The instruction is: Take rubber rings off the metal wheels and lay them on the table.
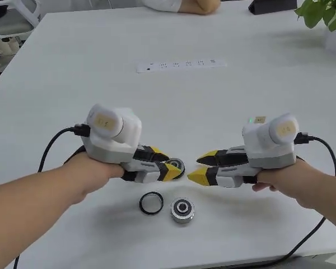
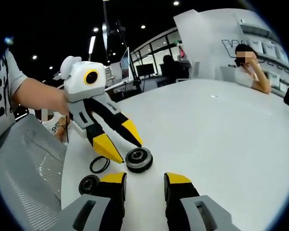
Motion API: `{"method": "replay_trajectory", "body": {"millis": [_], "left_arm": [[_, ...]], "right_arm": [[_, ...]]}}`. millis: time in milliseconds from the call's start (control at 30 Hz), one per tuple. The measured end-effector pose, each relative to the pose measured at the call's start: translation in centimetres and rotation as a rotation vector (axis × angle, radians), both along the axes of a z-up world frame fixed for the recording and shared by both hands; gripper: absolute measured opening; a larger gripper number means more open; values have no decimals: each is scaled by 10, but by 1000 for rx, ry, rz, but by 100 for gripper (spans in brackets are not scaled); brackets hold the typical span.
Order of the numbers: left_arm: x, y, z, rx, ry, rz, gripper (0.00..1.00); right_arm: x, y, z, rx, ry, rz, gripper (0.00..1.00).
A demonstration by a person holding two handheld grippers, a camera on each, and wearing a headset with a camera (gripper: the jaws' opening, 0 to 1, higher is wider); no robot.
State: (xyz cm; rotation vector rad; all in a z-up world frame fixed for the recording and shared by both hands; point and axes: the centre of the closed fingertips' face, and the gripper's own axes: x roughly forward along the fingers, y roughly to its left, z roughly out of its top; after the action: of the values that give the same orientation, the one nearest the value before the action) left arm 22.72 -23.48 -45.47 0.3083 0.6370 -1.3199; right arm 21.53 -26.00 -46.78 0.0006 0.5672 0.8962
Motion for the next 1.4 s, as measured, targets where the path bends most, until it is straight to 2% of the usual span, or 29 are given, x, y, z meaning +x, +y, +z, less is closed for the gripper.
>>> {"method": "replay_trajectory", "body": {"millis": [167, 200, 333, 367, 467, 567, 833, 867, 1233, 1400], "left_arm": [[-2, -2, -5, 16, -9, -8, 17], [-1, -2, -5, 17, -23, -10, 17], [2, -2, -5, 21, -33, 7, 13], [2, -1, -6, 24, -41, 10, 12], [4, -1, -7, 53, -107, -6, 9], [2, -2, -8, 69, -135, -25, 8], [4, -2, -7, 67, -141, -12, 8], [4, -2, -8, 73, -157, -19, 7], [7, -2, -9, 73, -152, -8, 7], [6, -2, -9, 74, -163, -5, 7]], "right_arm": [[0, 0, 0, 1, 0, -1, 29], [0, 0, 0, 0, 0, -2, 29], [0, 0, -1, -2, -1, 0, 29], [0, 0, 0, -2, -2, 0, 29], [0, 1, 1, 0, -4, 0, 29], [0, 3, 2, -1, -6, 2, 29], [-2, 15, 2, -12, -11, 26, 29], [-2, 16, 2, -15, -12, 27, 29], [5, 29, -6, -40, -16, 55, 28], [7, 34, -8, -55, -24, 61, 28]]}}
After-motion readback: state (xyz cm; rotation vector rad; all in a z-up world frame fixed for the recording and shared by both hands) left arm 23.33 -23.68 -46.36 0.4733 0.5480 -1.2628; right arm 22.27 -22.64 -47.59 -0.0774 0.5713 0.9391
